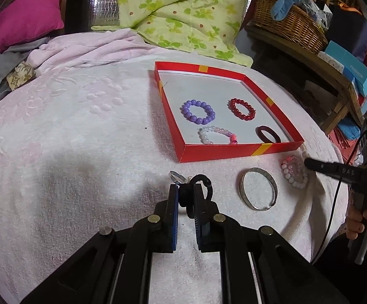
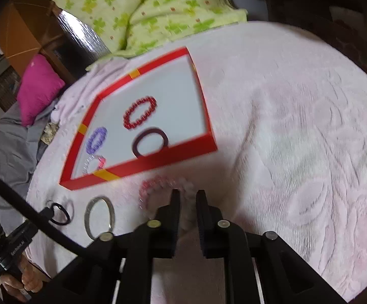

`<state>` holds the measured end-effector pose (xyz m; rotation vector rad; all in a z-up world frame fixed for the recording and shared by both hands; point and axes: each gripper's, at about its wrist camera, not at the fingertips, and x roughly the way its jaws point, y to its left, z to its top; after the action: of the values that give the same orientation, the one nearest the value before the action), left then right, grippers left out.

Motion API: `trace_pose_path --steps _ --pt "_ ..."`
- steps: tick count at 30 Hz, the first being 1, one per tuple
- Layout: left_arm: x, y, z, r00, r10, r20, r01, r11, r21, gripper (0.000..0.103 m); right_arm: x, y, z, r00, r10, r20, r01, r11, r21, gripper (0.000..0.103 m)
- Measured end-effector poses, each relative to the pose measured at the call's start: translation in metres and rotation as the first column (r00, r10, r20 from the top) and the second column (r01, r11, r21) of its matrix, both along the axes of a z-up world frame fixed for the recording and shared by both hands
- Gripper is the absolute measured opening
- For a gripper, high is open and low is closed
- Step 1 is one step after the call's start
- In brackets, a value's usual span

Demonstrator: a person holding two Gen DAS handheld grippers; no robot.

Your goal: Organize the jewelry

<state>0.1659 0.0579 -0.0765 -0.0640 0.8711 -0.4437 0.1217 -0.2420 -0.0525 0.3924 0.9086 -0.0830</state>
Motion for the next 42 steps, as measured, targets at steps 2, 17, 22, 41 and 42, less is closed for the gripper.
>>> trace_pose_path --steps 2,17,22,41,42 --pt "-0.001 0.000 0.000 1.000 -0.002 0.000 0.002 1.000 -0.003 0.012 -0.002 0.006 0.008 0.999 0.018 0.051 -0.016 0.999 -0.038 0.019" --pt "-0.002 -0.003 0.001 1.000 -0.021 -0.007 0.021 1.000 -0.014 0.012 0.013 0.033 -0.007 0.992 0.130 0.004 -0.126 0.972 -0.200 0.044" --pt "-0.003 -0.007 0.001 0.999 -0.030 -0.009 0.030 0.999 -0.013 0.012 0.018 0.040 -0.014 0.991 0.127 -0.029 -0.130 0.944 -0.305 0.025" --pt "-0.005 -0.008 -0.001 0.999 -0.029 -0.014 0.029 1.000 -0.006 0.012 0.011 0.021 0.003 0.996 0.075 0.048 -0.065 0.982 -0.175 0.011" --pt "-0.006 -0.007 -0.001 0.999 -0.030 -0.014 0.030 1.000 -0.008 0.012 0.011 0.021 0.002 0.996 0.072 0.044 -0.063 0.981 -0.182 0.011"
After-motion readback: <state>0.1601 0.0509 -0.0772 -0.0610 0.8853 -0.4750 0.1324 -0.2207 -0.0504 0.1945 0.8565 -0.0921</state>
